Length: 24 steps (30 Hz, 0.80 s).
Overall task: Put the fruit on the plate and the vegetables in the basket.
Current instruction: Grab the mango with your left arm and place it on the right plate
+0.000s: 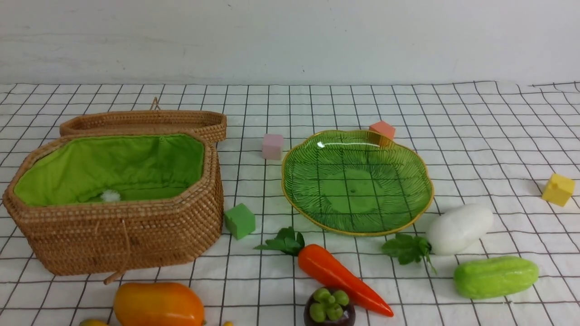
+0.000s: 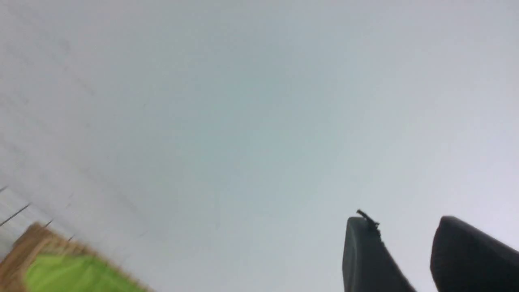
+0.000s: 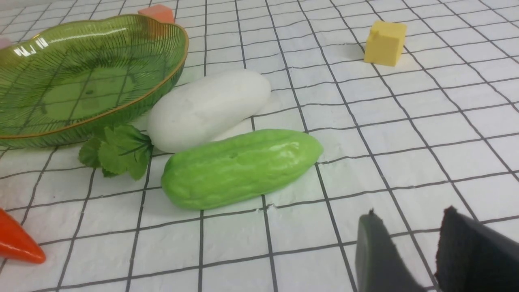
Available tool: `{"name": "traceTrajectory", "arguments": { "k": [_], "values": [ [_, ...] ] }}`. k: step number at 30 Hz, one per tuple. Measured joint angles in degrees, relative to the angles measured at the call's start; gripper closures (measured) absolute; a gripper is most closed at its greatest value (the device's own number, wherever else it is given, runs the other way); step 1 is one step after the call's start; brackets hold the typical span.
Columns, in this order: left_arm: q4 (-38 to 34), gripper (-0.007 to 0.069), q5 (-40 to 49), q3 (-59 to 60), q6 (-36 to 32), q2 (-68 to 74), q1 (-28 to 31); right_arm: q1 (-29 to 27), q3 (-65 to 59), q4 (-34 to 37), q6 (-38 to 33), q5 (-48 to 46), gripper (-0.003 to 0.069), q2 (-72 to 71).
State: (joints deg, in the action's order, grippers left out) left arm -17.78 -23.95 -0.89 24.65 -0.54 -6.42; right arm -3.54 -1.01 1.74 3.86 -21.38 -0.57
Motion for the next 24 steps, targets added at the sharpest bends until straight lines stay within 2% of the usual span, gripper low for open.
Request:
{"name": "traceTrajectory", "arguments": {
  "k": [2,8,12,14,15,16,20,24],
  "values": [
    [0.0,0.0386,2.5,-5.2,0.3,0.0,0.0,0.0,0.0,0.0,0.0,0.0,0.0416,0.0],
    [3.7,0.0386,25.1,-29.3,-2.3,3.9,0.0,0.0,0.0,0.0,0.0,0.0,0.0416,0.0],
    [5.4,0.0386,47.4,-42.1,-3.1,14.6,0.0,0.0,0.0,0.0,0.0,0.0,0.0416,0.0],
    [6.5,0.0386,58.8,-43.9,-3.2,20.2,0.0,0.0,0.0,0.0,0.0,0.0,0.0416,0.0],
    [6.7,0.0386,59.6,-43.9,-3.2,20.7,0.0,0.0,0.0,0.0,0.0,0.0,0.0416,0.0],
    [7.8,0.0386,64.7,-44.0,-3.3,23.9,0.0,0.0,0.0,0.0,0.0,0.0,0.0416,0.0],
    [8.7,0.0386,71.0,-44.0,-2.6,31.2,0.0,0.0,0.0,0.0,0.0,0.0,0.0416,0.0],
    [6.4,0.0386,76.2,-44.0,0.8,40.0,0.0,0.0,0.0,0.0,0.0,0.0,0.0416,0.0]
  ]
}}
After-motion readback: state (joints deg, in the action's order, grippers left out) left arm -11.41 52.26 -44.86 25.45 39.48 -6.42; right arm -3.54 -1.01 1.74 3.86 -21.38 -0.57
